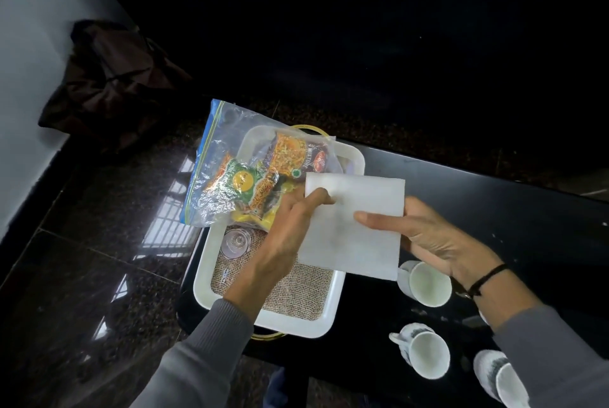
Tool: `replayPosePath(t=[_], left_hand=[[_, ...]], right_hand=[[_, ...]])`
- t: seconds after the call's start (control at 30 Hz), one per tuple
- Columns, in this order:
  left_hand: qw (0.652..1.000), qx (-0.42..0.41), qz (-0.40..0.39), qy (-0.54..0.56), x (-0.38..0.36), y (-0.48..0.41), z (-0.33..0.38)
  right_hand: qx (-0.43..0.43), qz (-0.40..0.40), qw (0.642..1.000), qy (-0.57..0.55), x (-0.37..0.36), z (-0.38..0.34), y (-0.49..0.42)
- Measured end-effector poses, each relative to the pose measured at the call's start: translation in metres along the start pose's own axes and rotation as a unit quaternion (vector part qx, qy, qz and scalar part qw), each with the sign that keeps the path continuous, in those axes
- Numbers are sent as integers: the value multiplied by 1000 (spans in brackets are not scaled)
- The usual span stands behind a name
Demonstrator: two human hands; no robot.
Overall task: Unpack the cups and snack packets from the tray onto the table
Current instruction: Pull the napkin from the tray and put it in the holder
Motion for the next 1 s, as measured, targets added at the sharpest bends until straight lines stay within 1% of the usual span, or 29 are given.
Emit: replayPosePath(t=[0.1, 0.17, 0.2, 0.27, 0.37, 0.4, 0.47, 0.5, 0.53, 0.6, 0.67, 0.73, 0.8, 0.9, 1.0], left_hand=[[999, 43, 20, 12, -7, 2, -12], [998, 64, 4, -6, -13, 3, -20], [997, 68, -5, -23, -15, 5, -24], [997, 67, -30, -23, -22, 9, -29], [994, 65, -84, 24, -33, 17, -29], [993, 64, -94, 8, -37, 17, -28], [991, 68, -102, -55, -42, 17, -29], [989, 70, -105, -78, -47, 17, -30], [988, 72, -107, -83, -52, 17, -30], [989, 70, -117, -59, -67, 17, -26], [986, 71, -144, -46, -85, 18, -21], [981, 70, -174, -56, -109, 21, -20], [979, 75, -179, -55, -131, 22, -20], [980, 85, -175, -42, -165, 25, -21], [978, 89, -181, -52, -199, 28, -22]], right_hand=[[-2, 94, 995, 19, 20, 7, 8], [-11, 152, 988, 32, 35, 13, 13], [-14, 167, 985, 31, 41, 16, 16], [-9, 169, 985, 9, 47, 21, 22], [18, 153, 987, -47, 52, 23, 33], [28, 159, 986, -36, 54, 23, 38], [31, 198, 980, 12, 64, 24, 48], [32, 209, 977, 13, 70, 27, 55], [39, 207, 978, -7, 73, 28, 61], [58, 196, 977, -53, 81, 26, 77], [73, 202, 975, -64, 93, 25, 93], [73, 201, 973, -90, 105, 31, 111], [68, 200, 969, -127, 116, 37, 125], [65, 240, 949, -193, 142, 49, 155], [80, 268, 943, -183, 162, 53, 186]])
Point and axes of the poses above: each hand's wrist, its own y-axis away from the middle knuckle, its own x-axis out of the back of the hand, z = x × y, the point moved 10 cm from there along -y, towards the middle knuckle, and after that the axes turned 6 degrees about -y, right-handed, at the moved point
